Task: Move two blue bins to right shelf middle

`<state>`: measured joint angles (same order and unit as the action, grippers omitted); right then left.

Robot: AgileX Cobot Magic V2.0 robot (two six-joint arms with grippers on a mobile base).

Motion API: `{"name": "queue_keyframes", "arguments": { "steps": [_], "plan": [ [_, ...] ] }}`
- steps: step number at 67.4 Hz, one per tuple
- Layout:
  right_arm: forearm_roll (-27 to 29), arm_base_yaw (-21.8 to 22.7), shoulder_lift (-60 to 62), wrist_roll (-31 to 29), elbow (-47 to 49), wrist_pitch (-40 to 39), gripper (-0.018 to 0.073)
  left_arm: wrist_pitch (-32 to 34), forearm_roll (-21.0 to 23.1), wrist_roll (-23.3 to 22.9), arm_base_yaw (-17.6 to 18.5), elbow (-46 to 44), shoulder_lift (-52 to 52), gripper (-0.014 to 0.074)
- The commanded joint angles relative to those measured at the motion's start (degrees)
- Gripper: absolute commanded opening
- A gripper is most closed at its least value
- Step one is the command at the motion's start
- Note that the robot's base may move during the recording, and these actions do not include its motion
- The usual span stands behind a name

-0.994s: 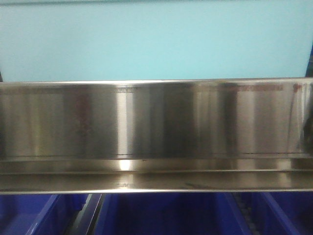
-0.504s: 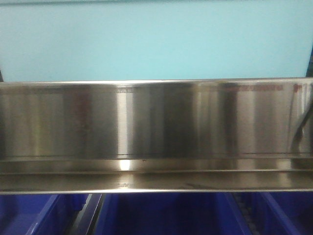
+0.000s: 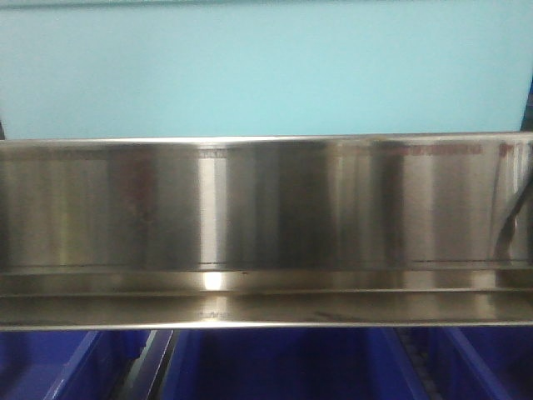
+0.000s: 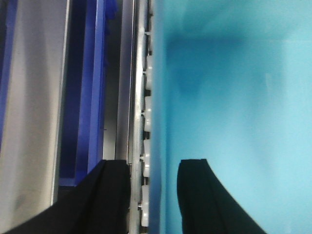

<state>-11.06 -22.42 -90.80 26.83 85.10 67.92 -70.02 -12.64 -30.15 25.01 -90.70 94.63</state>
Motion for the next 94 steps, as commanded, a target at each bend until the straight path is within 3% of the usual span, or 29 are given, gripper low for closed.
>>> {"name": "queue_keyframes", "arguments": {
  "steps": [1, 13, 17, 25, 31, 38, 59, 69, 74, 82, 94],
  "plan": [
    [-0.34, 0.03, -0.01, 0.25, 0.02, -0.41, 0.0265, 0.06, 0.56, 0.03, -0.01, -0.16, -0.38, 0.0175],
    [-0.21, 0.03, -0.01, 1.24, 0.02, -0.41, 0.0256, 0.06, 0.56, 0.03, -0.01, -0.16, -0.38, 0.0175],
    [-0.21, 0.03, -0.01, 1.82, 0.02, -0.29, 0.0207, 0.06, 0.54, 0.03, -0.01, -0.16, -0.38, 0.0175],
    [-0.21, 0.03, -0.01, 2.35, 0.02, 0.60, -0.0013, 0.06, 0.69, 0.03, -0.01, -0.16, -0.38, 0.0144],
    [-0.21, 0.03, -0.01, 2.35, 0.02, 0.73, -0.0166, 0.06, 1.04, 0.03, -0.01, -0.16, -0.38, 0.0031],
    [-0.21, 0.03, -0.01, 2.35, 0.02, 0.83, -0.0163, 0.06, 1.97, 0.40, -0.01, -0.16, -0.38, -0.0111],
    [-1.09, 0.03, -0.01, 2.35, 0.85, 2.05, -0.0163, 0.06, 2.12, 0.64, -0.01, -0.28, -0.60, -0.0111],
    [-5.81, -1.49, 0.22, 2.98, 2.89, 2.05, -0.0165, 0.06, 1.64, 0.16, -0.01, -0.40, -2.41, -0.0111],
    [-7.68, -2.89, 0.73, 4.79, 3.80, 2.05, -0.0165, 0.06, 0.20, -0.67, 0.13, -0.40, -3.92, -0.0111],
    [-10.09, -5.33, 1.31, 6.59, 6.71, 2.05, -0.0165, 0.06, -6.80, -3.73, 1.52, -0.50, -6.91, -0.0111],
    [-14.09, -8.05, 1.53, 6.72, 13.81, 2.05, -0.0165, 0.06, -9.13, -4.58, 3.31, -4.92, -10.13, -0.0111]
  ]
}}
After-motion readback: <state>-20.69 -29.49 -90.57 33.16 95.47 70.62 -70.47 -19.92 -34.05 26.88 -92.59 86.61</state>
